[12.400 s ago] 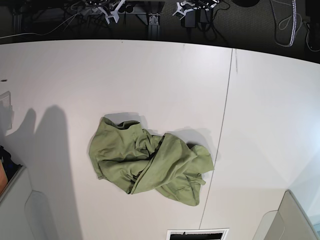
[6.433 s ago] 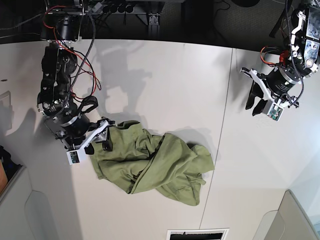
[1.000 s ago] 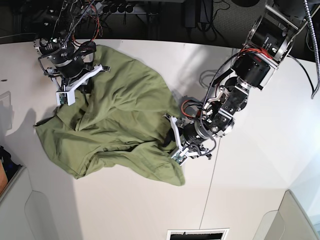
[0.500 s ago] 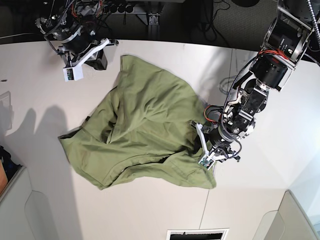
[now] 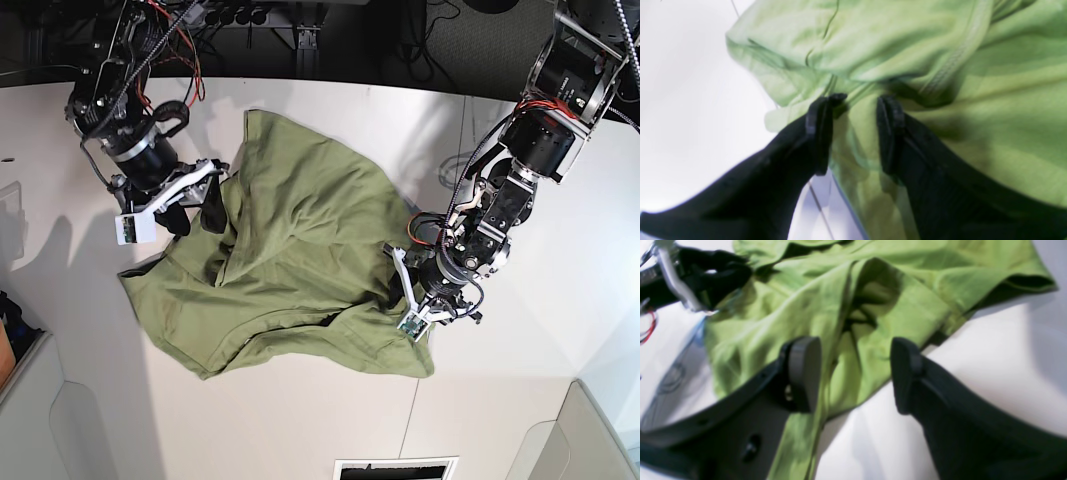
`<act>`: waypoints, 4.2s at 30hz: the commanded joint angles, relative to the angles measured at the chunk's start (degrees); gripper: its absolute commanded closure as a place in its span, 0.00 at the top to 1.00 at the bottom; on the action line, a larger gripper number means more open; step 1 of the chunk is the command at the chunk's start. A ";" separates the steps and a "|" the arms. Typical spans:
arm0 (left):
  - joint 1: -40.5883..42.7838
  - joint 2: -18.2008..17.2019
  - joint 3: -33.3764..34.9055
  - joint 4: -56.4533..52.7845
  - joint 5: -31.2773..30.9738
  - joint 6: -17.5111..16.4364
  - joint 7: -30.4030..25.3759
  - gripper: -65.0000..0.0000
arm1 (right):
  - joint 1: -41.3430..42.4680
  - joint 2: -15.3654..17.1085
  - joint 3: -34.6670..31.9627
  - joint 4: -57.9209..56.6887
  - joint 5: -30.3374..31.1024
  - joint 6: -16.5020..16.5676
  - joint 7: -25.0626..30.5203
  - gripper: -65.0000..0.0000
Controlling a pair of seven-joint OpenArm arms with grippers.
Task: Layout the t-shirt on the table in an organized manner, then fold the t-shirt properly
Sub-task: 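Pull the shirt apart, right gripper outward, left gripper holding, then release and regrasp the shirt fabric with the left gripper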
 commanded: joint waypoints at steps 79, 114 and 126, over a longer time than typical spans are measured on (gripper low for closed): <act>-0.66 -0.17 -17.79 21.94 -24.33 -11.65 12.72 0.40 | -12.96 3.08 27.93 21.49 23.61 5.27 -12.02 0.53; -10.69 14.40 3.06 -7.69 6.19 2.99 -1.75 0.29 | -9.20 -2.14 5.11 0.31 3.21 4.52 -2.99 0.05; -15.58 9.42 3.06 -6.86 10.62 9.73 0.72 0.06 | -10.56 0.22 5.40 0.31 -0.68 4.55 -3.45 0.00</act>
